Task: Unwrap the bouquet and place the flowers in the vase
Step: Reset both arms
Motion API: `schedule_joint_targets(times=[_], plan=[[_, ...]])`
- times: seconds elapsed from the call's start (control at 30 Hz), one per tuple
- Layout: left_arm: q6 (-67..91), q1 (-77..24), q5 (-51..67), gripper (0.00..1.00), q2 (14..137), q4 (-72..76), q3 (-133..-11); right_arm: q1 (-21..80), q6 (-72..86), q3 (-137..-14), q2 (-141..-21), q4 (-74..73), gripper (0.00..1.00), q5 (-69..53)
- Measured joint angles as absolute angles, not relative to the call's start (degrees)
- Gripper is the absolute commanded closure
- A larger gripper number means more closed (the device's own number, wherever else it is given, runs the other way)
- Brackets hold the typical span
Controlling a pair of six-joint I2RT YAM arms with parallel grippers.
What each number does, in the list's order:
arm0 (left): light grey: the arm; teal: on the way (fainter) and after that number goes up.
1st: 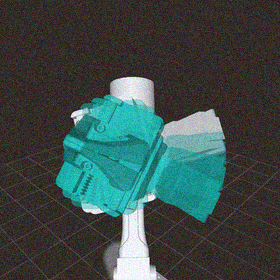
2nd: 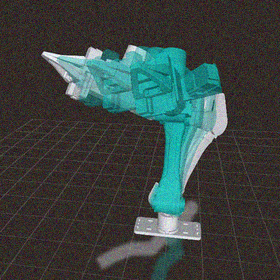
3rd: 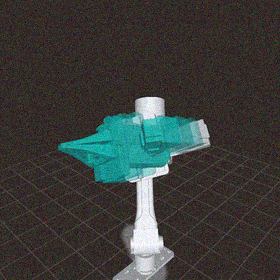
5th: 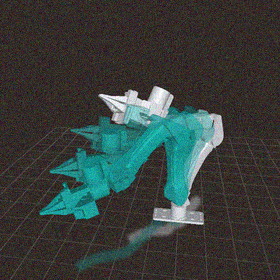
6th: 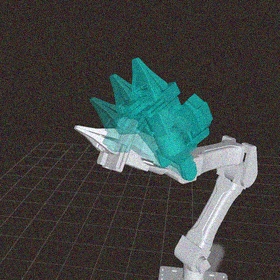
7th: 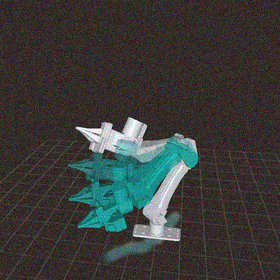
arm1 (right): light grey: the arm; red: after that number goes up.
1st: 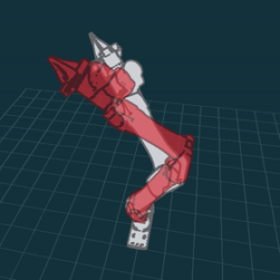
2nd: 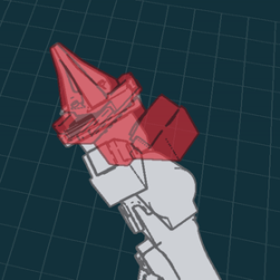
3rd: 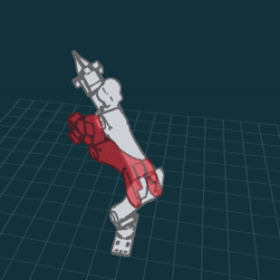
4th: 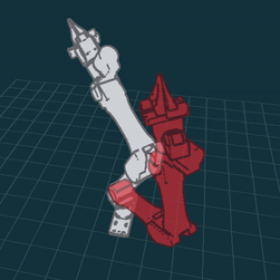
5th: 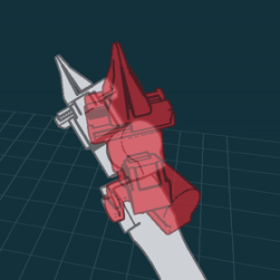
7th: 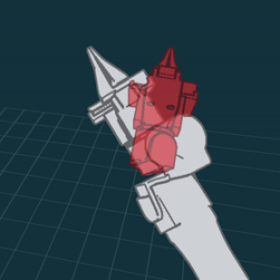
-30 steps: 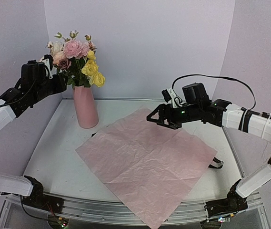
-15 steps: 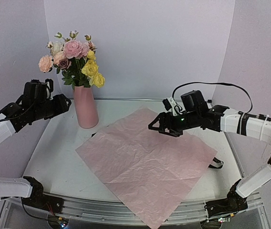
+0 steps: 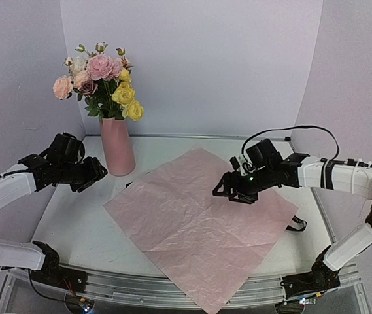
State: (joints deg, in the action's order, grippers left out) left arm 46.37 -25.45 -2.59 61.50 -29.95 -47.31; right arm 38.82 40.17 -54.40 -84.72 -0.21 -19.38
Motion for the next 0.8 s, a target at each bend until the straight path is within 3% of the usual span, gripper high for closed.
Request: schedule_joint_targets(times=[0.43, 0.67, 0.8], plan=[[52.4, -25.5, -3.3, 0.36, 69.2, -30.0, -41.8, 38.5, 41.9, -51.3, -85.1, -3.1, 0.25, -17.3], [52.4, -25.5, -3.8, 0.27, 76.2, -30.0, -41.9, 38.5, 42.3, -50.6, -84.6, -4.1, 0.24, -16.6], [51.9, -25.5, -2.4, 0.21, 80.7, -30.0, -41.9, 38.5, 42.3, -50.5, -83.1, -6.6, 0.13, -14.3]])
